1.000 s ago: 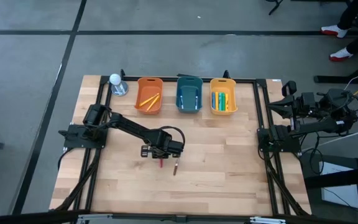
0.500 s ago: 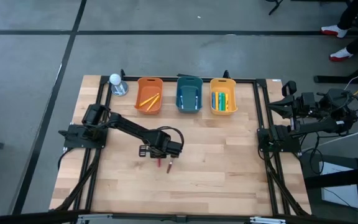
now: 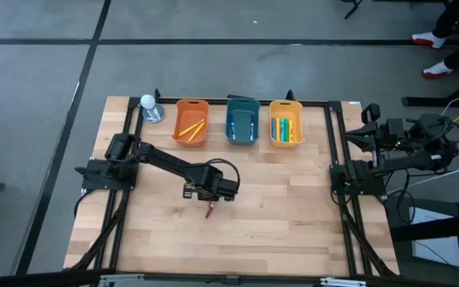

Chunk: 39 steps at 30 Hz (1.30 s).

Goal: Pick & Place Markers
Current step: Put the pink marker pen into the blue bin

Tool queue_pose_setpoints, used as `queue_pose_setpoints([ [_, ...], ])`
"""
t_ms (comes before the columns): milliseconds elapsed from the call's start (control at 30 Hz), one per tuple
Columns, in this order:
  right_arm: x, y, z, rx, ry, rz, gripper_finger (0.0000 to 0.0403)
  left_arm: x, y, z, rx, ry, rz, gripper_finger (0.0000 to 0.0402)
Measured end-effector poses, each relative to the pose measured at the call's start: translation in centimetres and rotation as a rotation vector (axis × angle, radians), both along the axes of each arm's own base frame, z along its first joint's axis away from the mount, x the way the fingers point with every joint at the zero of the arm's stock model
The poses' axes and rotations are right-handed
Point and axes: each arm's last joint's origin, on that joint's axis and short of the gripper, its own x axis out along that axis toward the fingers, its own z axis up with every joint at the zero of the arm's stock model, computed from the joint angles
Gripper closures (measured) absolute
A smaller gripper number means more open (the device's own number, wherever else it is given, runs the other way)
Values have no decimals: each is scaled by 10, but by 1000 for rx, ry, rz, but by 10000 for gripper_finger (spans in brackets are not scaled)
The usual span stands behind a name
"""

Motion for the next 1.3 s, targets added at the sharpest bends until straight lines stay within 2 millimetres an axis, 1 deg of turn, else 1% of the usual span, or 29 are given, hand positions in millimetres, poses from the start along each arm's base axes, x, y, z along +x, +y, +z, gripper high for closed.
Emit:
queue_pose_setpoints([
  [133,0,0,0,0,0,0,382,4,0,17,33,-43,-12,374],
  [333,0,0,0,0,-1,0,382,-1,3,42,91,-106,-9,374],
  [567,0,0,0,0,0,0,382,-7,6,55,121,-126,-8,374],
  [667,0,0,0,0,0,0,382,-8,6,58,137,-137,-24,374],
  [767,0,0,0,0,0,0,382,-10,8,66,173,-169,-57,374],
  [1100,0,0,0,0,0,0,382,-17,42,91,285,-217,-176,371],
  [1300,0,0,0,0,0,0,382,-22,66,103,321,-228,-232,374],
])
